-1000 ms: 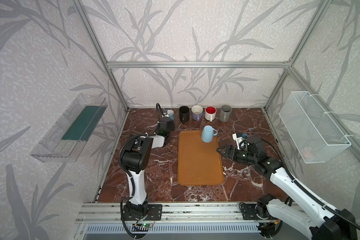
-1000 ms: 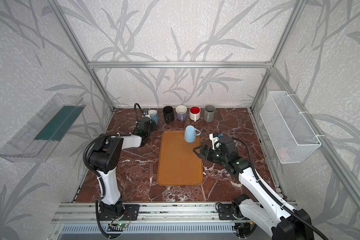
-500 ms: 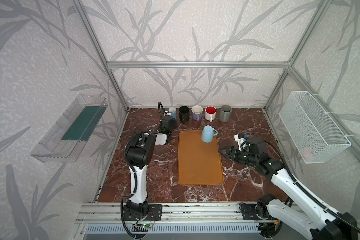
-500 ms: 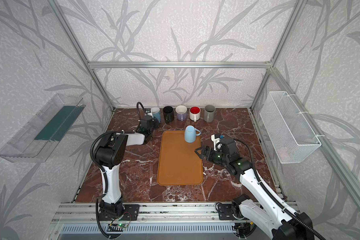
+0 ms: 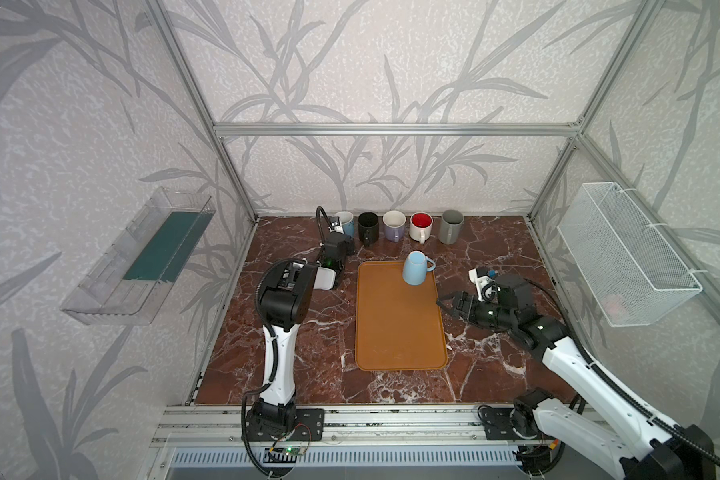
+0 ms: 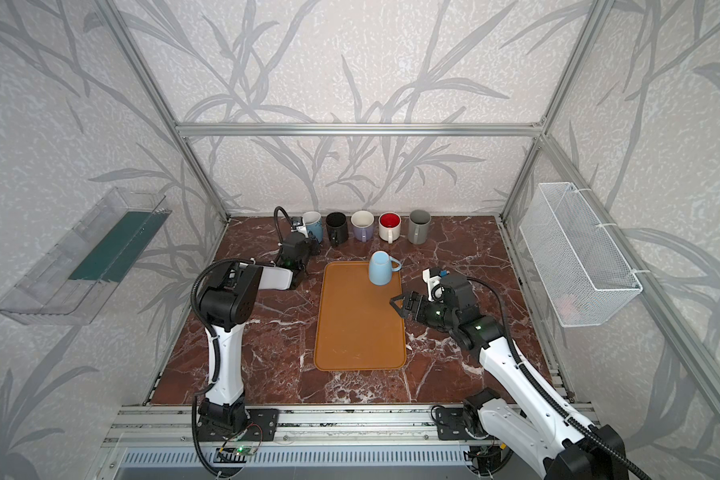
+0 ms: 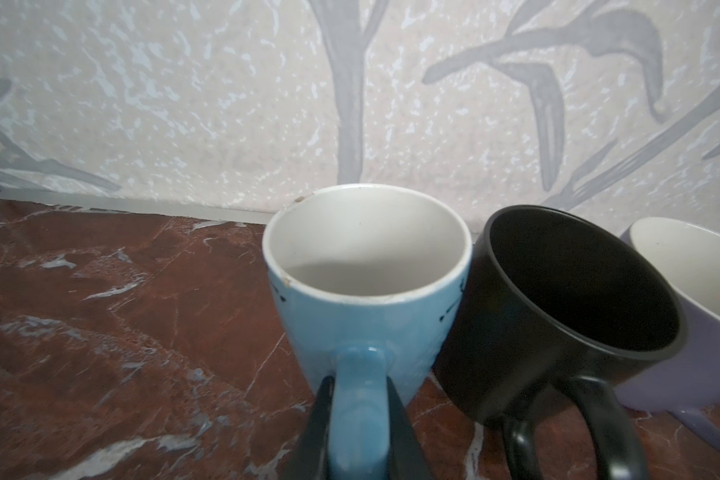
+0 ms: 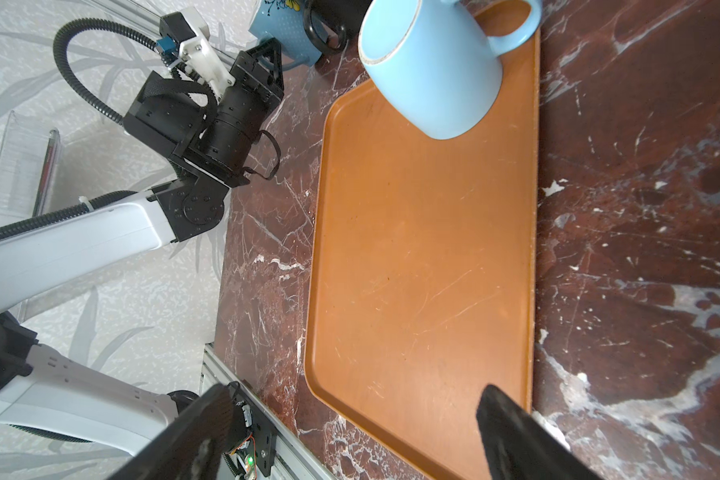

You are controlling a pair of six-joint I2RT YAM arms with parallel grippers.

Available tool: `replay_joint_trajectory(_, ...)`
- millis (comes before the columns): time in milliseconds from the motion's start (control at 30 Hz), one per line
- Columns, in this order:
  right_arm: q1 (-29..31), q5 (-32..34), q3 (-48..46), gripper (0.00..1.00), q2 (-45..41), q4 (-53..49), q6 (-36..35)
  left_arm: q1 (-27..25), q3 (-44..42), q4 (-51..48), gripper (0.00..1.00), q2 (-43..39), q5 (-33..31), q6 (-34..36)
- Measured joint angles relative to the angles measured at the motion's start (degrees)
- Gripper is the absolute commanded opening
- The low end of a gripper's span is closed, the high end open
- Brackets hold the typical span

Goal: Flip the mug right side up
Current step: 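Set the dotted blue mug beside the black mug and open the left gripper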

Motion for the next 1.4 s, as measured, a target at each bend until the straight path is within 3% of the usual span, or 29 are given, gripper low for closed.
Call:
replay_joint_trajectory(300,-0.02,0.09,0.0,0.93,-0.07,-0.31,-0.02,0.0,-0.39,6.1,0.36,0.15,0.87,0.04)
replay_joint_trajectory(967,-0.24,0.07,0.2,0.93,-0.09,-1.31,-1.95,0.0,-7.26,10.71,0.44,-2.8,1.2,-0.39)
replay_joint_trajectory(1400,-0.26,2.47,4.42,0.93,0.46,-6.47,-11.37,-0.15,-12.44,10.21,0.45,-13.57,3.08,-1.03)
